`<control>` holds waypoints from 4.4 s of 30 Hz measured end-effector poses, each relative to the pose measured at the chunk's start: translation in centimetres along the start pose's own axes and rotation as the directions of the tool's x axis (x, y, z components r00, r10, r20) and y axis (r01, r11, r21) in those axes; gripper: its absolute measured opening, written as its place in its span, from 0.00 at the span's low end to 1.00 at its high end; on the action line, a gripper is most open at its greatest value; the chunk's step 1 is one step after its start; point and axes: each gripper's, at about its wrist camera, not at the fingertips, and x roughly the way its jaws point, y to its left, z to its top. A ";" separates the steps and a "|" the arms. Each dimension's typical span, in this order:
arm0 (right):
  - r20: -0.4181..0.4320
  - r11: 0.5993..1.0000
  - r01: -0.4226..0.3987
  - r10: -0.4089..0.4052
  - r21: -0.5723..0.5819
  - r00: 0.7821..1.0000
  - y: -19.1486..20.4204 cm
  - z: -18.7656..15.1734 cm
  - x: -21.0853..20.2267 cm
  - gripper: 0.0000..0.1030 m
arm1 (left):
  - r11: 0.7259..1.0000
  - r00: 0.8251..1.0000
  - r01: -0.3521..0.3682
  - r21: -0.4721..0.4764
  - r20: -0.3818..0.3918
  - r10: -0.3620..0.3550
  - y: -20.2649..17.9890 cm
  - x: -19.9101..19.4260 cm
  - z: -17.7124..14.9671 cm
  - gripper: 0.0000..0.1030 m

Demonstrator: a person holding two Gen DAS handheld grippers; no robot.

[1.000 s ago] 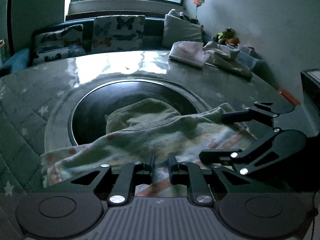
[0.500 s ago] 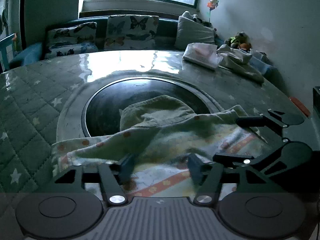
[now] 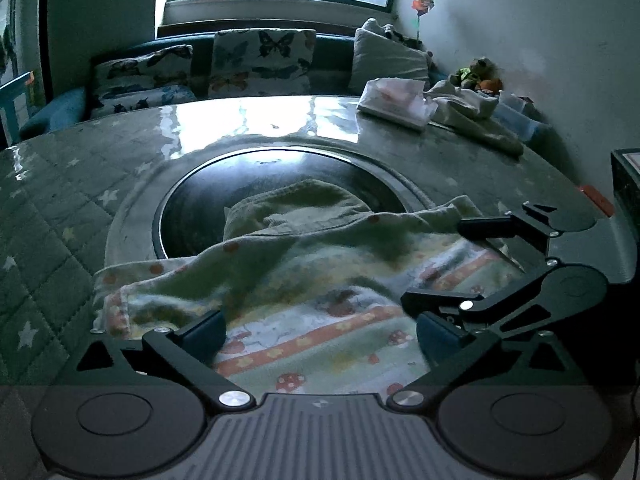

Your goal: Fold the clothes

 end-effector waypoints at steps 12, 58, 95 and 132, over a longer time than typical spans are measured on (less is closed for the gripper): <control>-0.007 0.999 0.037 -0.036 0.011 0.999 1.7 0.9 -1.2 1.00 | 0.998 0.998 -0.062 -0.018 0.010 0.063 -0.1 -1.9 -0.8 1.00; 0.076 0.951 0.164 -0.149 -0.262 0.986 5.1 -3.2 -6.5 1.00 | 0.968 0.972 -0.225 -0.107 0.041 0.230 2.7 -2.8 -4.4 1.00; 0.083 0.943 0.095 -0.072 -0.320 0.994 8.3 -1.6 -4.2 1.00 | 0.963 0.965 -0.254 -0.092 0.043 0.259 1.9 -5.5 -5.7 1.00; 0.086 0.970 0.116 -0.100 -0.213 0.991 5.8 -1.1 -4.3 1.00 | 0.897 0.918 -0.386 -0.215 0.008 0.396 6.2 -7.7 -6.8 1.00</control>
